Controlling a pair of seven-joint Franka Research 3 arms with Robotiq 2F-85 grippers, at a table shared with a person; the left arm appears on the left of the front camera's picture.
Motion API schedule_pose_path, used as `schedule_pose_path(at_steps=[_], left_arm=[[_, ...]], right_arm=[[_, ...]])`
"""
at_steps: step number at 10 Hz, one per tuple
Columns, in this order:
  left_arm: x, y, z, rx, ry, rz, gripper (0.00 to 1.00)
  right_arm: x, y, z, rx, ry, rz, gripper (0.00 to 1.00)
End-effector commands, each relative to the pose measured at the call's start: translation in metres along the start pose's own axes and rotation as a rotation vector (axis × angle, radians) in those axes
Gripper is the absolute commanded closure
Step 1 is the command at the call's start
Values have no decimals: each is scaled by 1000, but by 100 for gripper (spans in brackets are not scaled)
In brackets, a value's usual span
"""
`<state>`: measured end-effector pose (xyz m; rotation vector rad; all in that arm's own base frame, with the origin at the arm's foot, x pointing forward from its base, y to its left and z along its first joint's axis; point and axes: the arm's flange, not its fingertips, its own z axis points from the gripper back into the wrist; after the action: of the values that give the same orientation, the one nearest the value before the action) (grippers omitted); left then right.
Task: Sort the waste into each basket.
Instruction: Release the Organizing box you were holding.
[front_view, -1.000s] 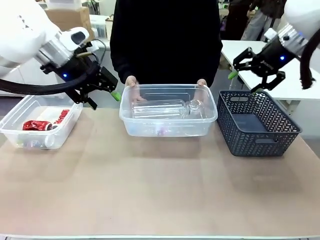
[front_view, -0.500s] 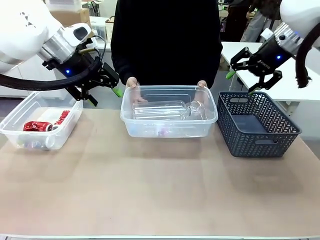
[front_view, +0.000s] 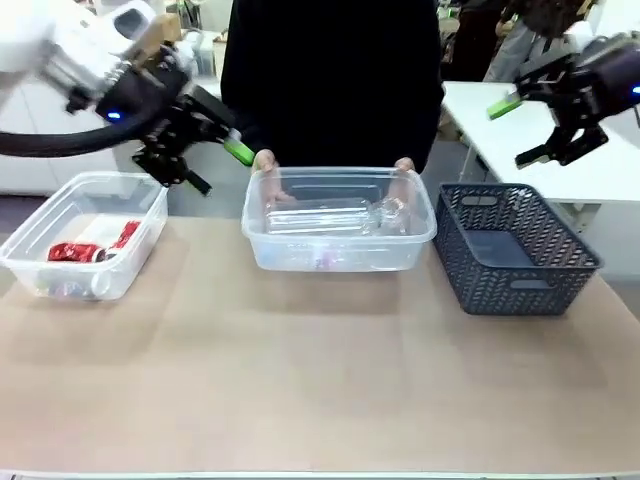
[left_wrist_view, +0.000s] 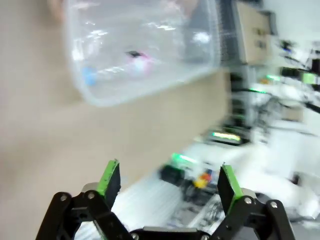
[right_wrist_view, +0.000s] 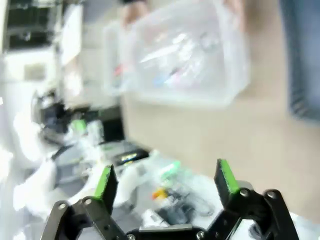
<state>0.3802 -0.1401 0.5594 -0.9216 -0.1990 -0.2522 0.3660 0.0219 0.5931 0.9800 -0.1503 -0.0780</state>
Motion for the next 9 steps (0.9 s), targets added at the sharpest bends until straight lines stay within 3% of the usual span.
schedule_pose_path(at_steps=[1, 2, 4, 5, 9], left_arm=[[-27, 40, 63, -385, -120, 129, 0], [-42, 55, 77, -474, -222, 159, 0], [-65, 79, 84, -509, -338, 206, 0], [-43, 47, 101, -437, -202, 136, 0], [-43, 47, 101, -437, -202, 136, 0]], right_arm=[[-33, -51, 59, 300, -19, -325, 0], [-52, -72, 74, 316, -126, -404, 0], [-75, -109, 90, 260, -352, -516, 0], [-63, -80, 95, 286, -91, -330, 0], [-63, -80, 95, 286, -91, -330, 0]])
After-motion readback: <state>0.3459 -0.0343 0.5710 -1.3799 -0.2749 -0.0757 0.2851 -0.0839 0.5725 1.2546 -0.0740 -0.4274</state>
